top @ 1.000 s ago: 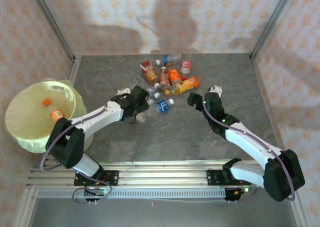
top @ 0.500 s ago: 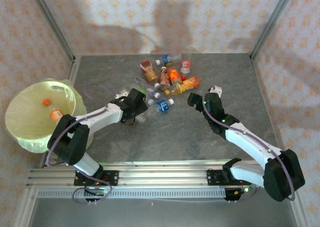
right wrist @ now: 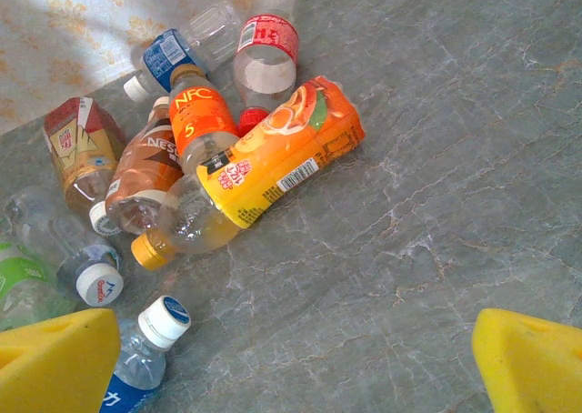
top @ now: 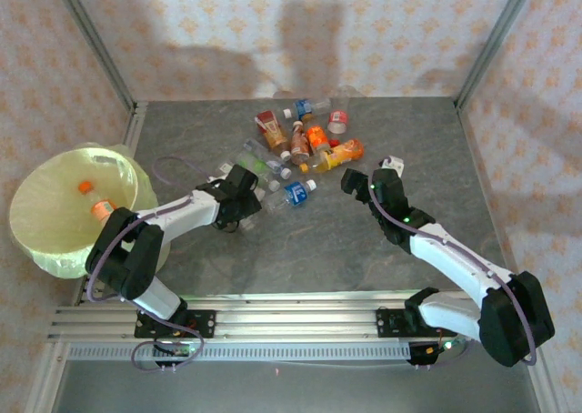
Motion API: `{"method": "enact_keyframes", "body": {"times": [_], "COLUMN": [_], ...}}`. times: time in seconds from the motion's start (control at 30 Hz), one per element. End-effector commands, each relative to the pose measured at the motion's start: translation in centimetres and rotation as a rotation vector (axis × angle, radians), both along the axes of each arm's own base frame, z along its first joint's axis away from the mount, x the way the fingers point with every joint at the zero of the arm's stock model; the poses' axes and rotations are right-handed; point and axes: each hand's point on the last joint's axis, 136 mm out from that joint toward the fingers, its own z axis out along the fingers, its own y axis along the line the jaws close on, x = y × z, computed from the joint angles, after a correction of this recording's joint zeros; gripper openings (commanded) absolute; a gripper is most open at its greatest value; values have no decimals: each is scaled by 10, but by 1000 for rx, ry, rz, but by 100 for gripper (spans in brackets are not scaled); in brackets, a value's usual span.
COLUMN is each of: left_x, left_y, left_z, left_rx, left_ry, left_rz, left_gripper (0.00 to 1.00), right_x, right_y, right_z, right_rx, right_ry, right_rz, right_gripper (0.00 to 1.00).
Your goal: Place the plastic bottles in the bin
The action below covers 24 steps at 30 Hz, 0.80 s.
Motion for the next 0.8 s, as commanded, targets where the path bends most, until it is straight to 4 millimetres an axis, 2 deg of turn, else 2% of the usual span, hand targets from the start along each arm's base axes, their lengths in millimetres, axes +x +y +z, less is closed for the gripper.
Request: {"method": "enact_keyframes", "body": {"times": [0.0, 0.2, 0.43, 0.63, 0.77], "left_x": [4, 11, 9, 6, 6], "left_y": [9, 7, -2, 2, 6], "left_z": [-6, -15, -23, -18, -7], "left_rx": [36, 57, 37, 58, 77], "left_ry": [3, 34, 41, 8, -15], "left_rz": [-15, -57, -89, -95, -107], "left_gripper": [80, 73, 66, 57, 49], "right_x": [-2, -2, -4, -4, -4], "right_y": [-6, -6, -5, 7, 13], "right_z": [-5, -6, -10, -3, 3], "right_rx": [-6, -17, -12, -36, -62], "right_ry": [15, 22, 29, 8, -14], "right_rz": [-26, -21, -14, 82, 140], "right_gripper": [99, 99, 99, 99, 99]}}
